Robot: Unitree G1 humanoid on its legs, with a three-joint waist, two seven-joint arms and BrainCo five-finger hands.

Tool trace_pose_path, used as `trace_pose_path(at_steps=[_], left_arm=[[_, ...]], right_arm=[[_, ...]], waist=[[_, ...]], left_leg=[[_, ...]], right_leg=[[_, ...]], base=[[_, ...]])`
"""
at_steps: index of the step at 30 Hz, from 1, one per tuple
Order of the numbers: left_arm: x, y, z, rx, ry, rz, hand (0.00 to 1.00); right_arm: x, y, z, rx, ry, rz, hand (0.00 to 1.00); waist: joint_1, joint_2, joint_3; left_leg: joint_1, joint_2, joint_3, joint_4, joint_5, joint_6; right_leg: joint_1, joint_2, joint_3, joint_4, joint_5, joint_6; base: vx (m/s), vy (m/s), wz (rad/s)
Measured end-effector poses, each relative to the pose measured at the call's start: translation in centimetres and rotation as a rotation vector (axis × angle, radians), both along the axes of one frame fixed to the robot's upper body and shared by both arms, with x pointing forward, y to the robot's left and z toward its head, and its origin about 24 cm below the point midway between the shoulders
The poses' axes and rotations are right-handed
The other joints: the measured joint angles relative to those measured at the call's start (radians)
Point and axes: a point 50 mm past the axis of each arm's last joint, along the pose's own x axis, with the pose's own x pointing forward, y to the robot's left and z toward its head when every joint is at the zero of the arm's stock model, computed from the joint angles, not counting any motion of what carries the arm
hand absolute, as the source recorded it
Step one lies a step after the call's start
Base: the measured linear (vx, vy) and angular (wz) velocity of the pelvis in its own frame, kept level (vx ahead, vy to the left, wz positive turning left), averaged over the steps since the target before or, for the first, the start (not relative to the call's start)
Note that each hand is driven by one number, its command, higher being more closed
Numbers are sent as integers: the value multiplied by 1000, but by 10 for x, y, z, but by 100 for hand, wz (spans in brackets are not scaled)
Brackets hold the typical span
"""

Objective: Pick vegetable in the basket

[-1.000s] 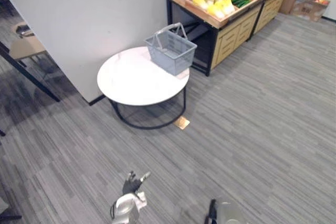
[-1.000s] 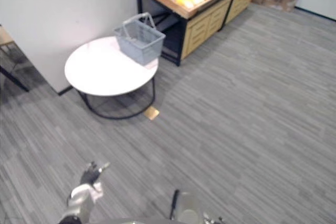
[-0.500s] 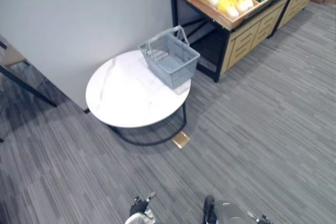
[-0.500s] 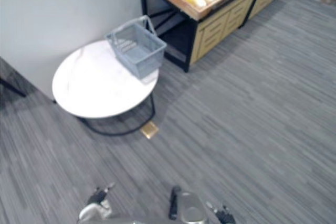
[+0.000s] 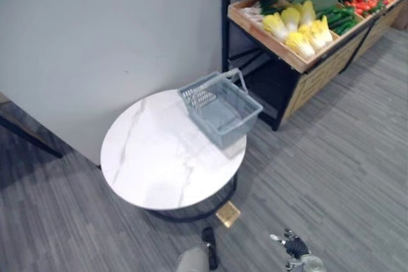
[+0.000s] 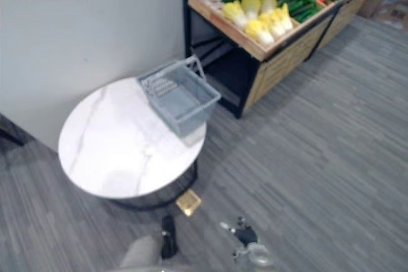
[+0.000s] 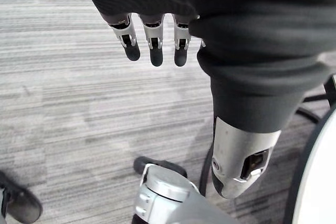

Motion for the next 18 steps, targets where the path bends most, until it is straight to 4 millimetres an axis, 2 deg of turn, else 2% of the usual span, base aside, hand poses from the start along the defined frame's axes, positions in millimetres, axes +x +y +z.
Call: trace_pose_path(at_steps=[1, 2, 4, 5, 6, 7, 8, 9, 10, 12, 14, 15, 16, 17, 18], left_arm=[[2, 1, 0, 5, 8, -46, 0], [3, 1, 0, 7, 10, -59, 0], [10, 1, 1, 13, 1, -92, 0], [29, 1, 2, 27, -43, -133, 0], [40, 1, 4, 40, -73, -146, 0], [48, 1, 6, 48, -99, -156, 0], [63, -1, 9, 56, -151, -166, 0], [74, -5, 11, 48, -191, -160, 0], [77, -8, 11, 45, -206, -163, 0], [85, -13, 12, 39, -226, -192, 0], [85, -14, 12, 40, -230, -189, 0], [85, -12, 12, 46, -228, -191, 0], [85, -12, 13, 48, -227, -191, 0], [82, -14, 11, 43, -217, -188, 0], [79, -25, 8, 10, -204, -188, 0]], right_arm=[[1, 2, 0, -1, -6, 22, 0], [2, 3, 0, -3, -9, 35, 0], [0, 3, 0, -7, -10, 53, 0], [1, 2, 1, -16, -13, 68, 0], [2, 0, 2, -23, -18, 73, 0], [3, -1, 2, -26, -21, 72, 0], [5, -3, 4, -35, -32, 71, 0], [7, -4, 5, -40, -39, 69, 0], [8, -4, 5, -40, -43, 70, 0], [10, -3, 7, -39, -55, 71, 0], [9, -5, 6, -41, -51, 59, 0], [8, -6, 6, -40, -49, 51, 0], [8, -6, 6, -41, -49, 52, 0], [14, -13, 10, -61, -70, 56, 0], [16, -21, 12, -84, -76, 62, 0]], waist=[[-5, 16, 11], [-12, 22, 14], [-20, 35, 17], [-31, 41, 19], [-41, 42, 19], [-43, 44, 21], [-51, 50, 24], [-60, 55, 27], [-62, 59, 30], [-57, 63, 35], [-57, 63, 39], [-57, 57, 40], [-57, 55, 41], [-61, 74, 55], [-64, 124, 43]], left_leg=[[121, 0, 5, -28, -39, 10], [162, 4, 2, -34, -51, 15], [257, 5, -5, -70, -69, 11], [317, 5, -22, -117, -70, 8], [339, 5, -33, -137, -70, 8], [350, 6, -45, -144, -70, 7], [369, 11, -68, -150, -77, -3], [384, 17, -92, -153, -91, -19], [393, 23, -106, -154, -102, -29], [399, 47, -139, -142, -145, -74], [397, 75, -168, -116, -195, -115], [403, 90, -194, -98, -226, -154], [410, 102, -205, -92, -240, -175], [428, 156, -241, -98, -257, -201], [430, 210, -276, -107, -242, -204]], right_leg=[[-106, 9, 72, 316, 149, 135], [-135, 14, 72, 410, 153, 140], [-218, -4, 10, 556, 130, 102], [-284, -25, -63, 560, 88, 34], [-319, -37, -100, 506, 72, 8], [-335, -44, -120, 454, 66, 2], [-351, -53, -150, 312, 64, -3], [-349, -60, -160, 157, 66, -1], [-347, -60, -159, 75, 70, 4], [-346, -59, -112, -243, 129, 30], [-345, -66, -67, -378, 171, 40], [-344, -73, -46, -387, 173, 44], [-346, -73, -45, -373, 191, 55], [-350, -38, -71, -297, 240, 72], [-365, 8, -106, -242, 224, 50]], base=[[531, 197, -8], [482, 173, -12], [314, 93, 10], [438, 73, 40], [424, 34, 51], [347, -54, 57], [347, -120, 66], [341, -150, 65], [315, -202, 53], [297, -267, 34], [301, -388, 39], [299, -474, 46], [335, -542, 54], [374, -545, 67], [395, -524, 57]])
